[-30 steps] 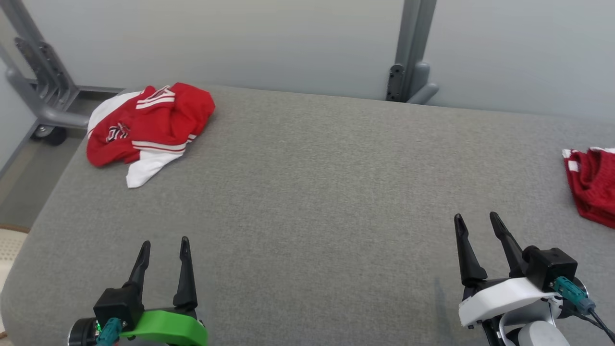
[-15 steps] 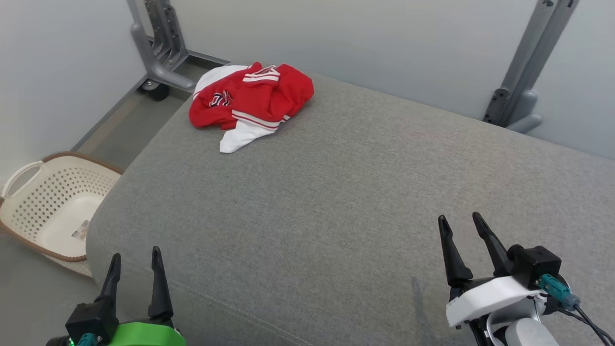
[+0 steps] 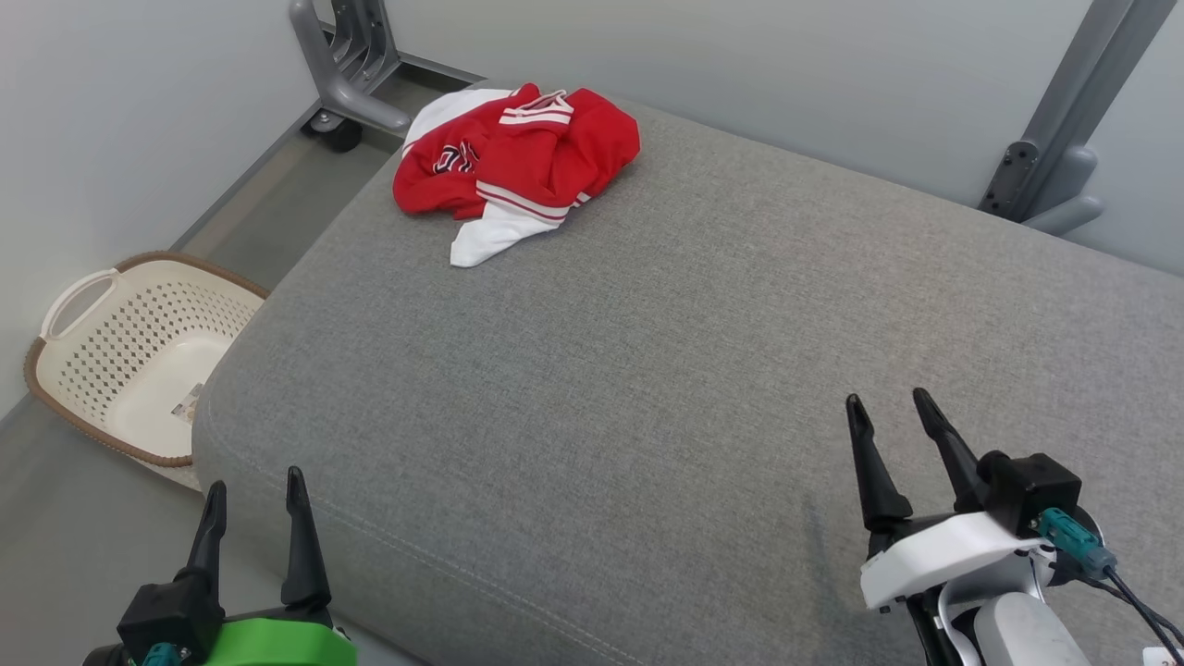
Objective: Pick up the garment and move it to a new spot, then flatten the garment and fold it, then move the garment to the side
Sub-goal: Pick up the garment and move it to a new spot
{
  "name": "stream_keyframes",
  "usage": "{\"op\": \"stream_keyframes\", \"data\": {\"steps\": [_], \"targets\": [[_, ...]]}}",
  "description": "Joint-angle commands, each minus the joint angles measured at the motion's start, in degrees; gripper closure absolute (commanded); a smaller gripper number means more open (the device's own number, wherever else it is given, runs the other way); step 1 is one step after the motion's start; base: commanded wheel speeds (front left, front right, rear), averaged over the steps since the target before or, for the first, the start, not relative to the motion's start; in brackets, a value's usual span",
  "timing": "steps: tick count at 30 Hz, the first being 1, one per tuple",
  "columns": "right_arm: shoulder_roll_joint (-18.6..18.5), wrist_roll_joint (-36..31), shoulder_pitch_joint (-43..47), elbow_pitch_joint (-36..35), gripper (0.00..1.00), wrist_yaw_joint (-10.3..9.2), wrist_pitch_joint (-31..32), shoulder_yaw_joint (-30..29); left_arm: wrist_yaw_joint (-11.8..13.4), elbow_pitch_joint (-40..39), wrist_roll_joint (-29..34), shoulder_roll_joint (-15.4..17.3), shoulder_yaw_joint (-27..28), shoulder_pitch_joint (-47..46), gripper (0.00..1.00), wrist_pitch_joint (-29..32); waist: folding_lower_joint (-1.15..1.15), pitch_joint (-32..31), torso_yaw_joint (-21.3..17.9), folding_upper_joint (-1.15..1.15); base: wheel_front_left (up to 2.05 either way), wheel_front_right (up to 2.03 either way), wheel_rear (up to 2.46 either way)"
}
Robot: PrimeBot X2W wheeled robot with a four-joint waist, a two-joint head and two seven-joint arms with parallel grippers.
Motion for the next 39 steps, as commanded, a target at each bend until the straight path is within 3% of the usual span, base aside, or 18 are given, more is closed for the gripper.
{"op": "stream_keyframes", "data": {"steps": [1, 5, 10, 20, 23, 29, 39], "targets": [[-0.23, -0.64, -0.09, -0.29, 0.0, -0.1, -0.27, -0.62, -0.24, 0.08, 0.49, -0.07, -0.15, -0.62, 0.0, 0.04, 0.0, 0.29, -0.07, 0.09, 0.0, 0.0, 0.0], [-0.22, -1.62, 0.61, -1.59, 0.0, -0.1, 0.38, -2.24, -1.23, 0.65, 1.17, 0.84, -0.5, -4.28, 0.0, 0.04, 0.0, 1.41, -0.57, 0.09, 0.0, 0.0, 0.0], [-0.24, -4.13, -0.57, -4.76, 0.0, -0.1, 2.11, -3.0, -2.49, 0.31, 1.49, 3.74, 0.31, -11.6, 0.0, 0.18, 0.0, 4.79, -4.56, 0.09, 0.0, 0.0, 0.0], [-0.24, -9.03, -4.76, -13.74, 0.0, -0.1, 6.16, -3.9, -5.79, 2.99, -2.14, 15.89, 1.77, -32.21, 0.0, 11.53, 0.0, 15.9, -15.62, 0.09, 0.0, 0.0, 0.0], [-0.21, -10.13, -5.26, -15.7, 0.0, -0.1, 6.95, -4.71, -6.19, 4.94, -4.48, 17.31, 1.7, -36.54, 0.0, 13.92, 0.0, 18.25, -17.06, 0.09, 0.0, 0.0, 0.0], [-0.18, -12.45, -7.07, -21.81, 0.0, -0.1, 9.25, -5.92, -6.69, 14.43, -10.56, 23.44, -0.67, -48.38, 0.0, 20.7, 0.0, 26.26, -20.75, 0.09, 0.0, 0.0, 0.0], [-0.17, -14.81, -7.46, -28.63, 0.0, -0.1, 11.06, -7.59, -6.7, 29.55, -18.69, 23.76, -6.53, -60.26, 0.0, 20.92, 0.0, 32.86, -22.97, 0.09, 0.0, 0.0, 0.0]]}}
